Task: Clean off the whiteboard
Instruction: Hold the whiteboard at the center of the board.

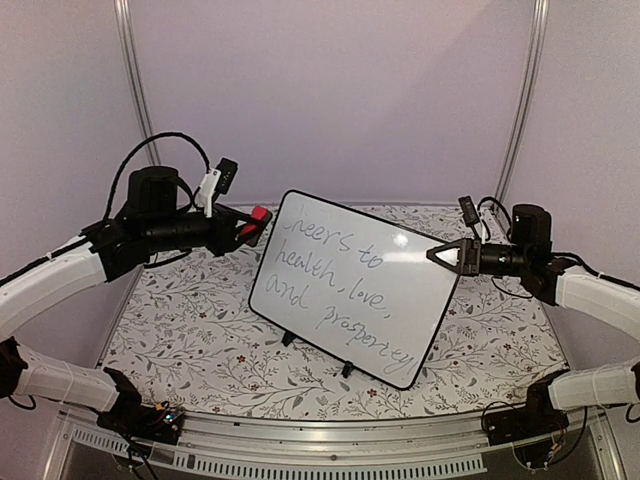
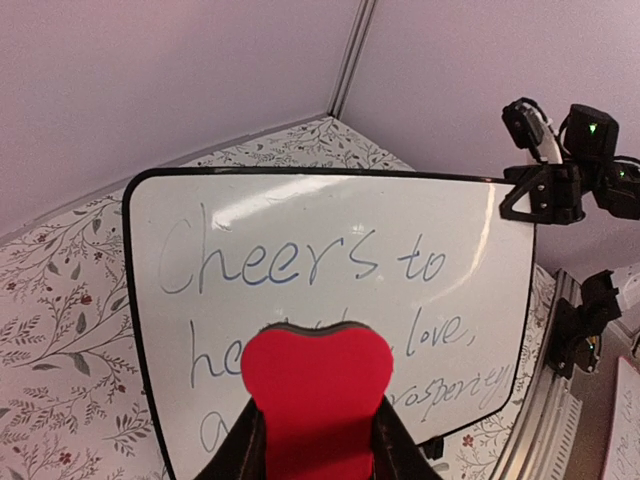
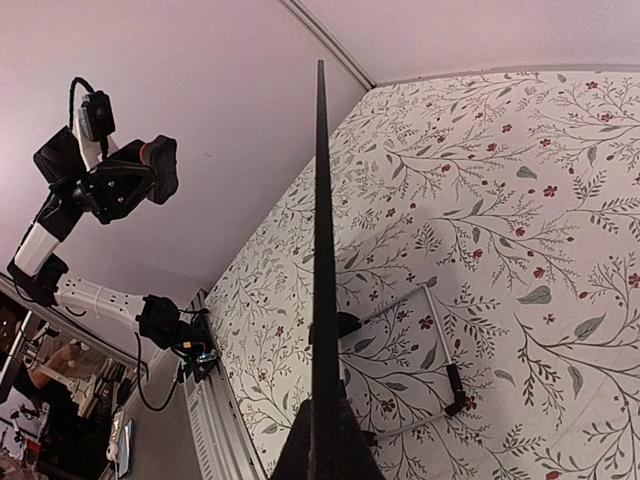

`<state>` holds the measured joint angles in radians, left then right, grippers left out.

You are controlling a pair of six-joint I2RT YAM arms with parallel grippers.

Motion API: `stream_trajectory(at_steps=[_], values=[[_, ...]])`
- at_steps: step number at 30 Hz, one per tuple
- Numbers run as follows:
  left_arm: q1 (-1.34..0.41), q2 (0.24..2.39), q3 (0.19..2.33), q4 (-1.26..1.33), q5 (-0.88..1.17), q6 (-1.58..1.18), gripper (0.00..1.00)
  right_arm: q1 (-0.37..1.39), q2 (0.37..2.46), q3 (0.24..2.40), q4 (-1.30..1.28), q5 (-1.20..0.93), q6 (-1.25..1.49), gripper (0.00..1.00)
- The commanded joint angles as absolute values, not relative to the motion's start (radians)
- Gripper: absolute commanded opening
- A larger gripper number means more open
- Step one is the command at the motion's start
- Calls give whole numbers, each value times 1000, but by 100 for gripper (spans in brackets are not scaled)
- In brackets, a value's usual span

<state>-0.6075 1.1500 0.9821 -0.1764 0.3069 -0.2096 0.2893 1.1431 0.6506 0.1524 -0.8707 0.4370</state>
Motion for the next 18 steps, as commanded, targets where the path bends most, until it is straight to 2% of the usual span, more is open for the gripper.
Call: stream_trajectory(at_steps=[1,8,18], values=[[-594,1168,978,-159,279,-216,24,313,1086,644,98,-816,444,0],[-594,1245,1083,-240,134,-247,24,399,964,616,18,-630,517,0],[-610,1497,1356,-329,72,-211,23,485,862,559,-57,-576,505,0]])
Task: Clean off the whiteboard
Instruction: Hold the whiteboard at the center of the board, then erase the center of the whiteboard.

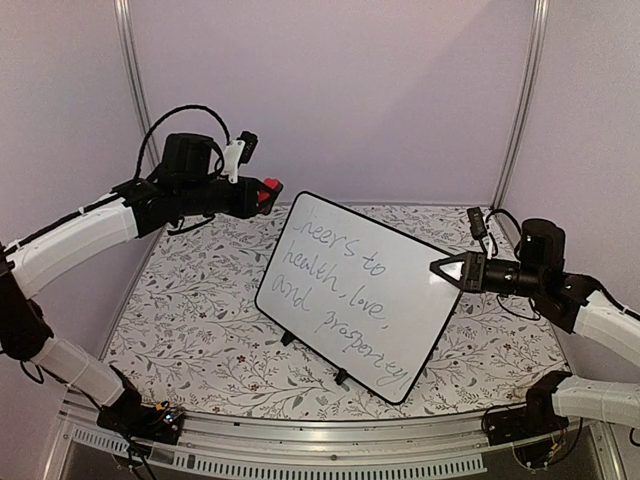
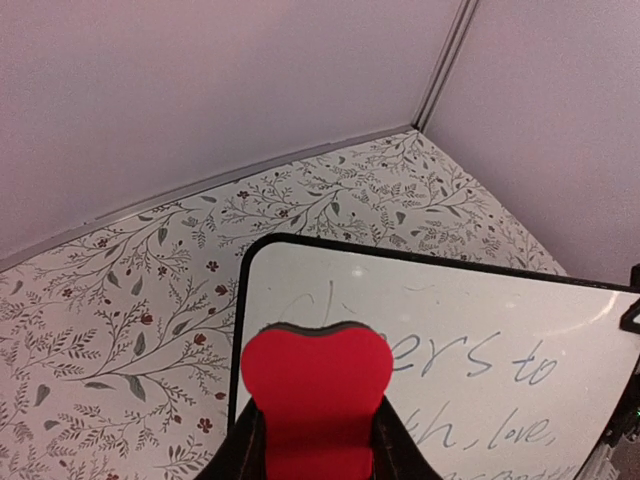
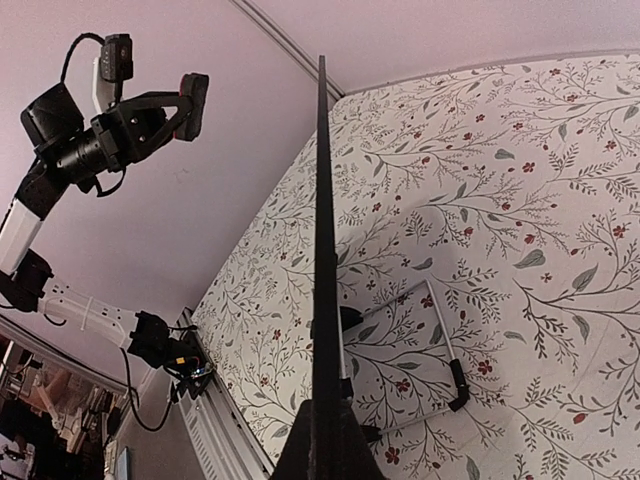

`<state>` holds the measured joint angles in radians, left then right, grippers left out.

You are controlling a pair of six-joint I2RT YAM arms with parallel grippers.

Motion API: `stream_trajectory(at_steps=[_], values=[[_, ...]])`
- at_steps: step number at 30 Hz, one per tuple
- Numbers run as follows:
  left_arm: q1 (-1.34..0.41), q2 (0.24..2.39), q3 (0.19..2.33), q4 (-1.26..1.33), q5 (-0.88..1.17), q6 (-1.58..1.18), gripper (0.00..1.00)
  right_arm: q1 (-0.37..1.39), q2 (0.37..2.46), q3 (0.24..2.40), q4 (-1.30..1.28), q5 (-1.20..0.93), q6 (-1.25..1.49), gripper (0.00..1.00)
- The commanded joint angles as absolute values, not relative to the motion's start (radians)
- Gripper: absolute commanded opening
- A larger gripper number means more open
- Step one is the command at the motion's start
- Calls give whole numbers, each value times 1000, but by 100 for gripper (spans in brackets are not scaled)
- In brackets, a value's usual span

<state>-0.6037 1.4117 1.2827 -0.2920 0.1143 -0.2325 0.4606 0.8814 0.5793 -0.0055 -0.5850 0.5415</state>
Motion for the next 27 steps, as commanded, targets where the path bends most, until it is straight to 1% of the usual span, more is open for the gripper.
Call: stream_trajectory(at_steps=[1,3,6,10,14,19,27], values=[[-617,1522,1373,-328,61,-207,22,485,856,555,-61,-579,490,0],[-630,1559,1386,-309,49,-198,21,485,844,548,-58,-591,477,0],[-645,1588,1358,-257,95,-188,21,485,823,546,-68,-583,457,0],[-649,1569,1280,-184,126,-180,21,485,811,572,-115,-576,385,0],[-653,1531,1234,-146,140,-166,21,485,808,577,-98,-592,360,0],[-655,1537,1233,-151,74,-161,20,486,831,580,-83,-618,361,0],[-655,1583,1302,-191,55,-154,20,494,829,599,-97,-617,364,0]])
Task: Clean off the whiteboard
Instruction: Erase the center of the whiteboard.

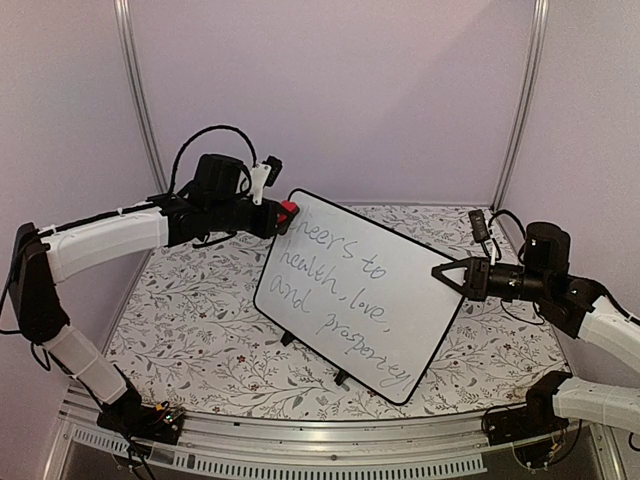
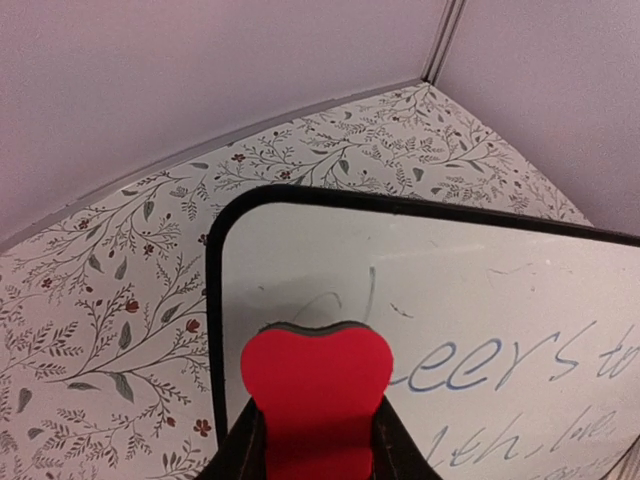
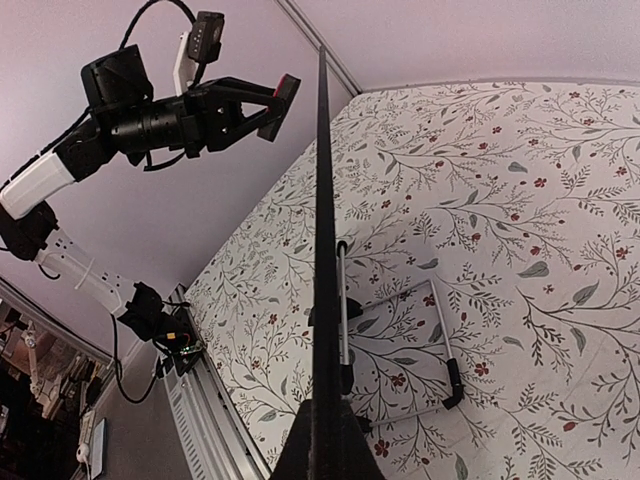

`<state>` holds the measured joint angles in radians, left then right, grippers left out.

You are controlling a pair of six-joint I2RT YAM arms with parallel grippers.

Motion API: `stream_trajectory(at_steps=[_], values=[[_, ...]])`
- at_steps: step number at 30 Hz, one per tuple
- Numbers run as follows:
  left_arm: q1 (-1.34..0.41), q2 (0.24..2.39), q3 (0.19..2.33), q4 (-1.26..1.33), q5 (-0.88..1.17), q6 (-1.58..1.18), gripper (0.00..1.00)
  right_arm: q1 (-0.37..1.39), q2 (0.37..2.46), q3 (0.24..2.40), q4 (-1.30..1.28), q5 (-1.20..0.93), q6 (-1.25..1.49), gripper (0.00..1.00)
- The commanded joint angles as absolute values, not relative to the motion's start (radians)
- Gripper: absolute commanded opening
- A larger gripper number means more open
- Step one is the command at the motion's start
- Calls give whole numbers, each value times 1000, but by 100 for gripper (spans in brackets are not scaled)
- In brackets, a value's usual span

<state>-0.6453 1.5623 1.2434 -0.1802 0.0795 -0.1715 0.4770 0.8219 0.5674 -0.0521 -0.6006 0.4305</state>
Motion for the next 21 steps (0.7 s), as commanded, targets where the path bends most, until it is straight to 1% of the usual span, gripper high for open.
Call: stream_trajectory(at_steps=[1,4,11,19,21], values=[[-655,1590,1316,-207,44,-149,19,497,831,606,-103,-611,361,0],[-655,1600,1349,-233,27,-138,19,510,844,641,-137,-591,343,0],[-663,1597,1334,-225,17,-143,18,521,874,693,-180,-570,310,0],[-669,1622,1328,-228,3,-142,16,523,879,705,-201,-563,287,0],[-669,1629,1328,-231,-31,-141,16,523,883,704,-201,-564,287,0]])
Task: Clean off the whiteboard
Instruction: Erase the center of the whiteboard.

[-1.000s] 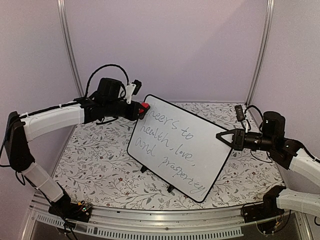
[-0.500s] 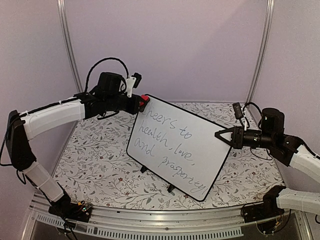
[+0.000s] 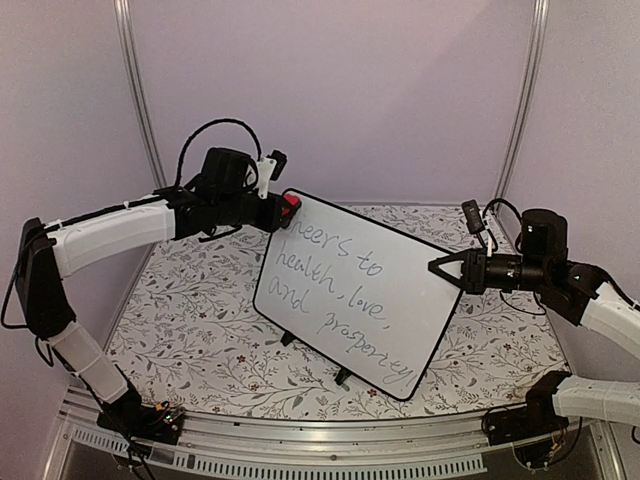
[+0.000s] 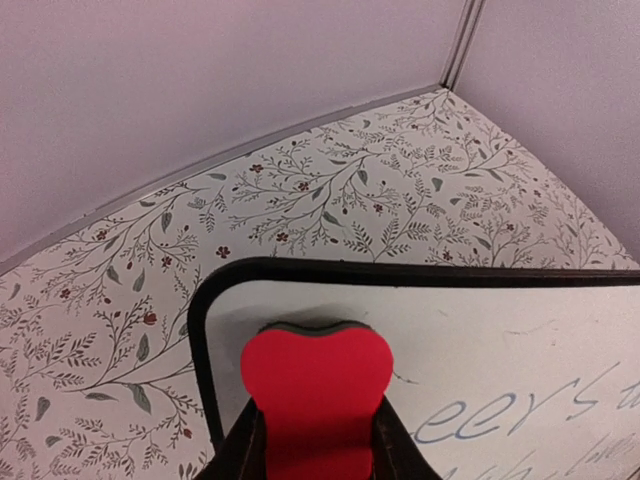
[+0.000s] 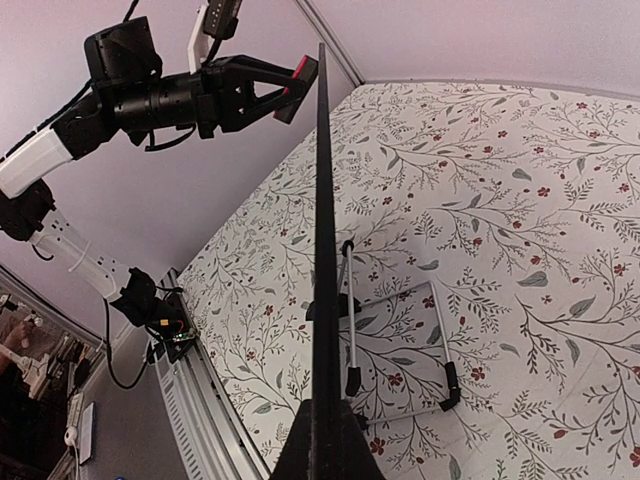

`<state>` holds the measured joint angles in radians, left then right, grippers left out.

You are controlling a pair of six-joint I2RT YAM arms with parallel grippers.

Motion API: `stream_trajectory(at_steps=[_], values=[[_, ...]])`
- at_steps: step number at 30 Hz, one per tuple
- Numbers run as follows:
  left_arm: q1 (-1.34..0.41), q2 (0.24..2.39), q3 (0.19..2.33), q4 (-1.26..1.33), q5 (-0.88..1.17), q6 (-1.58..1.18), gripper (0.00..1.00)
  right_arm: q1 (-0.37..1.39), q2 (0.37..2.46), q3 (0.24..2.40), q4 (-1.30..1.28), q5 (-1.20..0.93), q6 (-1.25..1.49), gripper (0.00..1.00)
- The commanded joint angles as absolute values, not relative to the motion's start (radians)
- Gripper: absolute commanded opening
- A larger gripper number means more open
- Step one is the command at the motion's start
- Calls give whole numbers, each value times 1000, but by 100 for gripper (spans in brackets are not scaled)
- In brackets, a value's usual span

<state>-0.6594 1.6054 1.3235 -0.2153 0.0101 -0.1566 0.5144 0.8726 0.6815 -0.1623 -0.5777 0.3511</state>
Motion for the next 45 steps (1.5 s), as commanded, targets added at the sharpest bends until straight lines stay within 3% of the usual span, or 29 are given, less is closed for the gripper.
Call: stream_trajectory(at_steps=[1,45], values=[[-669,1633,1327,-235,-36,-140,16,524,885,705,-201,-567,286,0],[-675,1659,1171,-254,18,-312,9,525,879,703,-212,-573,281,0]])
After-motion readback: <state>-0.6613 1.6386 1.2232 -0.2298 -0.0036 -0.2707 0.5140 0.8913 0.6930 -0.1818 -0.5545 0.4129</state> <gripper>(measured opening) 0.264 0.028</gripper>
